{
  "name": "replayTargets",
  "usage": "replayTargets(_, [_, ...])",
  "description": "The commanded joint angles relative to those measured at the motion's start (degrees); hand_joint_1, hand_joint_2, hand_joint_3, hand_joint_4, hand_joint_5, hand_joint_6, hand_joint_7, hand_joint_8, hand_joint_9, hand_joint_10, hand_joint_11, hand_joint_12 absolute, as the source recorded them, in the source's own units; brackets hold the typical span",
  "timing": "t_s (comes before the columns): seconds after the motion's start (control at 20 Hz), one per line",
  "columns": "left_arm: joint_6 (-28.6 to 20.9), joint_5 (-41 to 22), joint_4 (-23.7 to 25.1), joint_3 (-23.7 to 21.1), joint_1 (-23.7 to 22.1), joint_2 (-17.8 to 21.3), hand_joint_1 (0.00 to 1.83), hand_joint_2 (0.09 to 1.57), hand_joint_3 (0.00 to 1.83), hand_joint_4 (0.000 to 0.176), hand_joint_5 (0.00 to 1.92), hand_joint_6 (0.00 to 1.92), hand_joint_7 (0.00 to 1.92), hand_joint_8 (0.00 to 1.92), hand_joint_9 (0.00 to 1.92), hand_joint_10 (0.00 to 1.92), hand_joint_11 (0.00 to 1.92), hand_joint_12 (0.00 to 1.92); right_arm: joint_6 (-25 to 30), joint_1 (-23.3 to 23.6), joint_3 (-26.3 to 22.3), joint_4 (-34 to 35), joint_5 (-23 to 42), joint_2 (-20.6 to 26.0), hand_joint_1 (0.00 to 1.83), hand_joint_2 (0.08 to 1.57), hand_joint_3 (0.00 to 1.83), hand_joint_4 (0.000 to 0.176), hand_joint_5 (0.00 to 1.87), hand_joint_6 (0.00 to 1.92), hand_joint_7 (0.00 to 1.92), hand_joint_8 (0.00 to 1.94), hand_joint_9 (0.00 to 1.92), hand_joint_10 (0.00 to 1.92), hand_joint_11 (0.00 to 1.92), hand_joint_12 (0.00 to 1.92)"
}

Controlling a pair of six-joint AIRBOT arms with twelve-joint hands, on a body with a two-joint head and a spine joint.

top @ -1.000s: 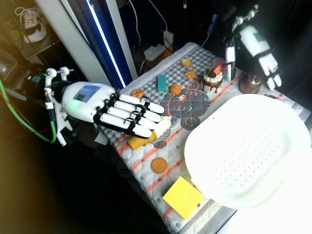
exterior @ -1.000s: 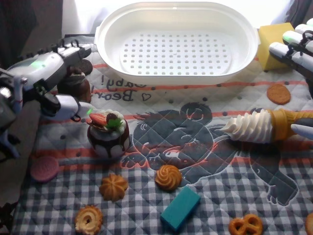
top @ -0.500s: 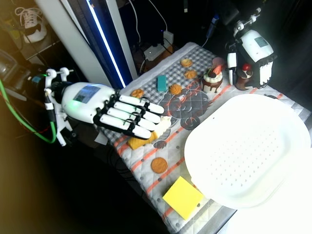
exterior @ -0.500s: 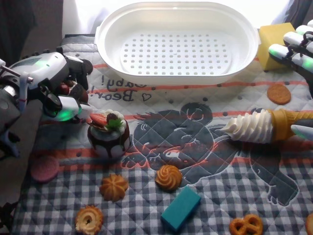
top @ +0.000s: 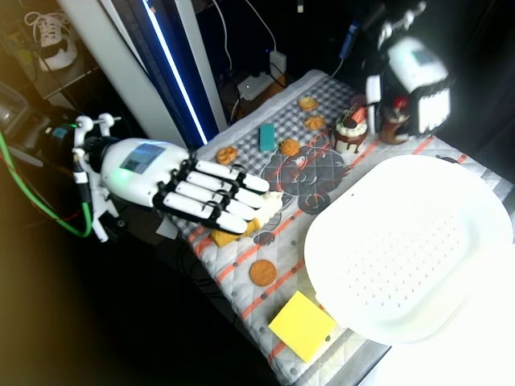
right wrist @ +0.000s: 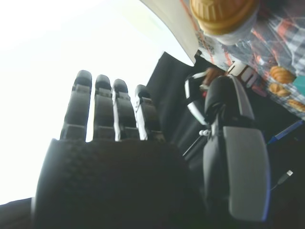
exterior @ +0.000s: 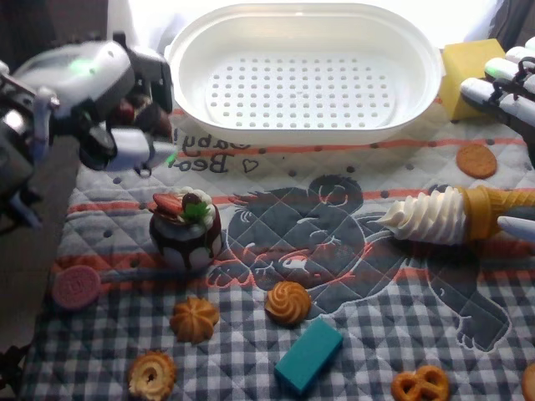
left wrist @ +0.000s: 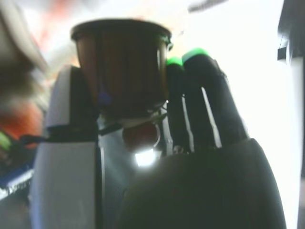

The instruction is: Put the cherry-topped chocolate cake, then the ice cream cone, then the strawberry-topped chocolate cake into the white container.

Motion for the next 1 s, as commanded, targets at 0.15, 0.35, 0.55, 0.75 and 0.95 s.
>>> replayTargets(0.15, [-0.27,-4.53,5.76,-0.76,-4.59,0.93,1.31,1.27,0.00,0.000,0.63,1.43,0.64,1.56,0.70,1.66,0.76,1.92,0.22,0.41,0.22,-0.03,7.13,0.25,0.49,1.16,0.00,0.047,0.00,0.00,0.00,0.00,0.00,0.00,0.00,0.00])
replayTargets(0.35, [-0.28,-0.77,4.30,3.69,-9.04,-2.90,1.18,1.26,0.00,0.000,0.69,1.32,0.76,1.55,0.69,1.83,0.83,1.92,0.23,0.42,0.34,-0.03,7.13,0.25,0.51,1.18,0.00,0.045,0.00,0.00,0.00,0.00,0.00,0.00,0.00,0.00])
replayTargets(0.55, [-0.28,5.16,-1.56,12.39,-12.31,-9.06,1.11,1.24,0.00,0.000,0.72,1.36,0.48,1.62,0.42,1.85,0.59,1.92,0.32,0.18,0.49,-0.05,7.10,0.16,0.49,1.18,0.00,0.068,0.00,0.00,0.00,0.00,0.00,0.00,0.05,0.04])
replayTargets(0.75, [-0.30,9.00,-6.64,19.81,-13.41,-13.79,1.03,1.26,0.01,0.000,0.69,1.44,0.35,1.47,0.31,1.78,0.41,1.92,1.29,-0.01,0.86,-0.15,7.08,-0.18,0.52,1.20,0.00,0.019,0.00,0.00,0.00,0.00,0.00,0.00,0.00,0.21])
replayTargets(0.95, [0.24,12.97,-11.93,26.22,-13.61,-18.23,0.86,1.35,0.00,0.038,0.56,1.60,0.37,1.38,0.31,1.76,0.46,1.92,1.76,-0.05,1.17,-0.57,7.09,-0.62,0.52,1.21,0.00,0.018,0.00,0.00,0.00,0.00,0.02,0.00,0.00,0.74])
